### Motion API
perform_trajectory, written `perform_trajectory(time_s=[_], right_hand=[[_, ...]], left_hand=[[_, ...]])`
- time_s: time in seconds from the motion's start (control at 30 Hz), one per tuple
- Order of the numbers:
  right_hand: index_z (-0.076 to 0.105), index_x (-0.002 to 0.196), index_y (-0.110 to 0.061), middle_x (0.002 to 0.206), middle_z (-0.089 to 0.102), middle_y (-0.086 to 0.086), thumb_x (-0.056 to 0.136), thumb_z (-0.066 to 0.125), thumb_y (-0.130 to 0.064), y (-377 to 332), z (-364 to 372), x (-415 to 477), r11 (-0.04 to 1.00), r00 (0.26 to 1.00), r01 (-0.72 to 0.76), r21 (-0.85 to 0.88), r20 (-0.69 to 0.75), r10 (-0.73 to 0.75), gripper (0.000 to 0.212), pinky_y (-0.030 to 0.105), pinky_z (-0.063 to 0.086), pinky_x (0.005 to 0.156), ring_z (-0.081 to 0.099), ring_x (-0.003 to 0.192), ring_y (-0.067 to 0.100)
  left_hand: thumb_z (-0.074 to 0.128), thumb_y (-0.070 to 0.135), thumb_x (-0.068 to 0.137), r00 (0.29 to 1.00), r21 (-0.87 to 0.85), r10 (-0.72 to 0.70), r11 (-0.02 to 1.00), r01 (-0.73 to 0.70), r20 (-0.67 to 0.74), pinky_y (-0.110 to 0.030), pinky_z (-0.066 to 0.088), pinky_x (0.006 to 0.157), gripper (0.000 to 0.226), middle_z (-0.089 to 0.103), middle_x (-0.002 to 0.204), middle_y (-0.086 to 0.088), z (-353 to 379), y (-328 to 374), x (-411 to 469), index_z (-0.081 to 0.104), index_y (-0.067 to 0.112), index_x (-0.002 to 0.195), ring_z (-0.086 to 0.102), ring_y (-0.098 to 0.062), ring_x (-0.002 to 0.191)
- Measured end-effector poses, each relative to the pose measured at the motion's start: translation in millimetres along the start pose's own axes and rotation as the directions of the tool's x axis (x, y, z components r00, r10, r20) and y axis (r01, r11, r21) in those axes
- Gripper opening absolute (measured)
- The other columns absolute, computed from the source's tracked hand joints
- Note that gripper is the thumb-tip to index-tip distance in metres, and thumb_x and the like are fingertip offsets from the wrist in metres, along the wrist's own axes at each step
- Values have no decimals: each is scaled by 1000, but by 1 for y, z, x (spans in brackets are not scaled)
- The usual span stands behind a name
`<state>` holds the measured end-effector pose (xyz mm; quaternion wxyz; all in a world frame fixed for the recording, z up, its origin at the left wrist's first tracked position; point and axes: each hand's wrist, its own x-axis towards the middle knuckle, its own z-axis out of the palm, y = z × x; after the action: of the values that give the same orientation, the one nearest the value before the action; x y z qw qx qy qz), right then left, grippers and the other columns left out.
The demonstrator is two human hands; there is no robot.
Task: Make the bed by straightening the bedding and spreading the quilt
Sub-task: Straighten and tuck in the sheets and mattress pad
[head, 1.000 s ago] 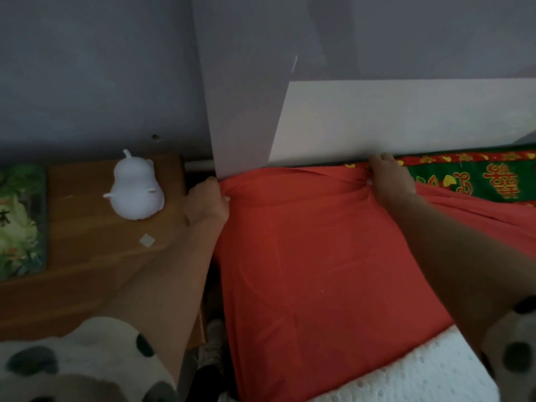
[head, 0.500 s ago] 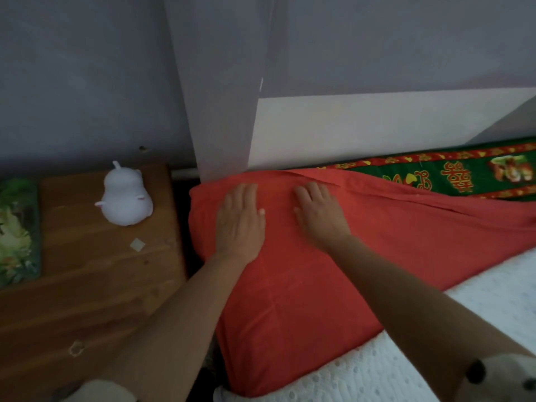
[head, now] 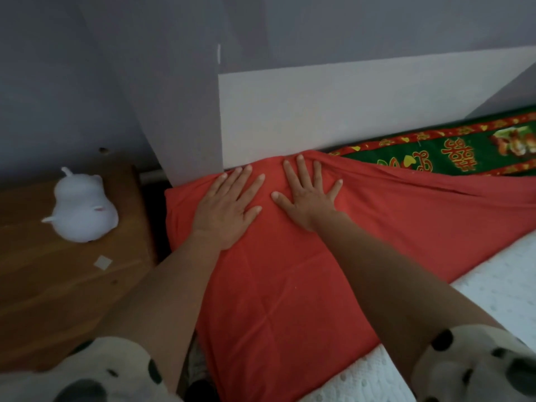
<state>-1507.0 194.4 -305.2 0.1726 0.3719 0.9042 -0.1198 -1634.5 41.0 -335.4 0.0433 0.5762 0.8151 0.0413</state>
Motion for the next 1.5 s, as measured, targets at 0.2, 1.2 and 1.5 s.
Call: perform_trajectory(time_s=[0.2, 1.2, 1.5], right_hand=[[-9, 149, -43, 158, -20, -12, 91, 29, -67, 0, -8, 3, 996, 999, 41, 75, 7, -42, 74, 73, -9, 103, -21, 145, 25], [34, 146, -23, 150, 36, 3, 92, 41, -8, 293, -83, -69, 928, 929, -288, 234, -168, 331, 56, 42, 47, 94, 50, 123, 31], [54, 110, -17, 110, 56, 4, 92, 50, -19, 323, -86, -11, 957, 953, -257, 137, -126, 274, 19, 35, 45, 70, 58, 98, 28]], left_hand=[[16, 52, 94, 1000, -5, 1, 1000, -1, 29, -36, 11, 119, 64, 17, 159, -4, -3, -4, 3, 12, 26, 152, 20, -18, 145], [52, 3, 89, 915, -39, 344, 938, -344, 211, -39, 27, 112, 84, -2, 160, 0, -53, 246, 165, 0, 19, 153, 2, -19, 148], [45, 10, 96, 909, 11, 392, 918, -397, 144, -29, 35, 58, 23, 47, 114, -6, -52, 249, 224, 51, 10, 119, 46, -21, 106]])
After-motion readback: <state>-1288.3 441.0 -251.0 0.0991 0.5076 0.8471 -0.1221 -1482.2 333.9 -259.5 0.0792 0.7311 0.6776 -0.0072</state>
